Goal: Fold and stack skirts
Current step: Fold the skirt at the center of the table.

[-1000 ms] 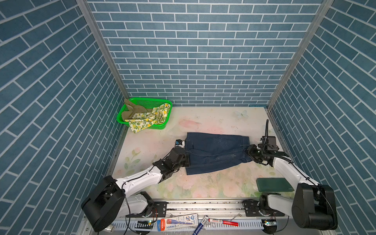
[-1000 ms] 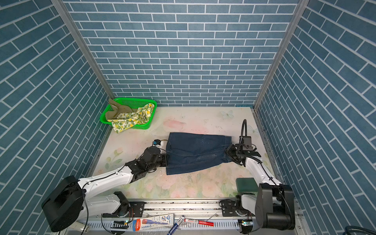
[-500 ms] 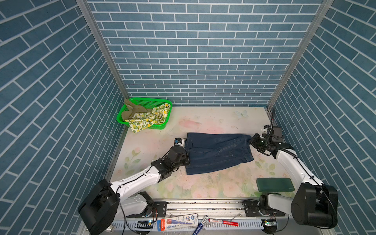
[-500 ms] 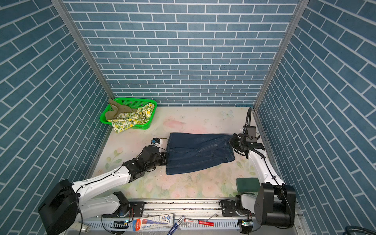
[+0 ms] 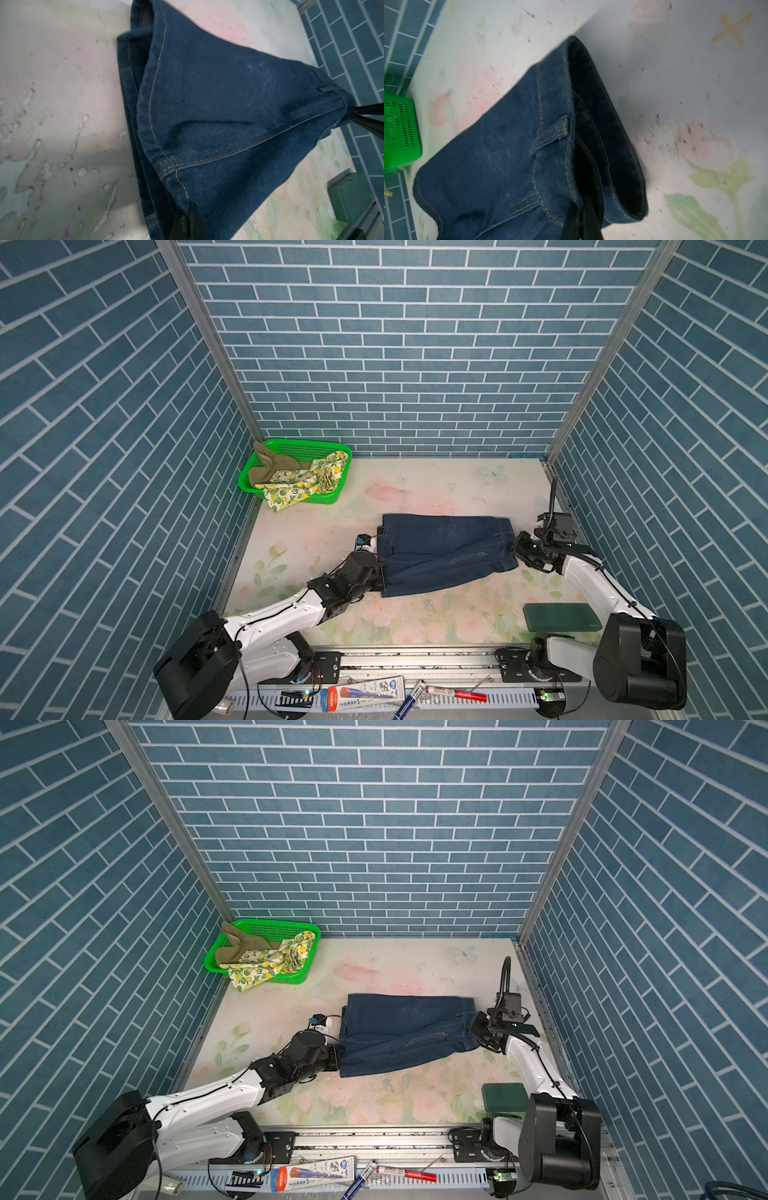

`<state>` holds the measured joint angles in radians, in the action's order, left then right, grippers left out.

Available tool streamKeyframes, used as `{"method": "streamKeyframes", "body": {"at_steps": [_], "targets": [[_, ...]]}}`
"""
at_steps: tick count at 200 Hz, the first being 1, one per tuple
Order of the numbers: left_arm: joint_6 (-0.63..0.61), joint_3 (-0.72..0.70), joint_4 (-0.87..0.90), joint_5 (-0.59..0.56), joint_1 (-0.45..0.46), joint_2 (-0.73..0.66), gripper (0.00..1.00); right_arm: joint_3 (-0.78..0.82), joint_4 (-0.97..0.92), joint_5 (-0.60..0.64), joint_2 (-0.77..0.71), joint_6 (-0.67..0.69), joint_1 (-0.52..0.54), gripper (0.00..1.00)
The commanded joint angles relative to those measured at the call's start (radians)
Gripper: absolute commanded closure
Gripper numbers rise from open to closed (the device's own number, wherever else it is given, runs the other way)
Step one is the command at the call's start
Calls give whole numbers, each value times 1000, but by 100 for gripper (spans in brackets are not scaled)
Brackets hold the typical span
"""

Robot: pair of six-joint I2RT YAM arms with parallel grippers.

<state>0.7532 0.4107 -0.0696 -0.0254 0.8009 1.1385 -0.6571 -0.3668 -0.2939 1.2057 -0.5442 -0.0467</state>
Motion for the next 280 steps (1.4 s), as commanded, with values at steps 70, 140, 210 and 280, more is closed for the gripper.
{"method": "streamKeyframes", "body": {"at_steps": [70,140,210,280], "targets": [[21,-33,-3,-47,55,22,51,59,7,97,17,-33,-10,44],[-3,19,107,-96,91,-30,27,24,-93,104,-101,-72,-10,26],[7,38,84,-83,95,78,28,142,11,-13,-181,-271,-9,17],[13,40,35,-62,102,173,49,252,163,-37,-123,-390,-10,16]]}}
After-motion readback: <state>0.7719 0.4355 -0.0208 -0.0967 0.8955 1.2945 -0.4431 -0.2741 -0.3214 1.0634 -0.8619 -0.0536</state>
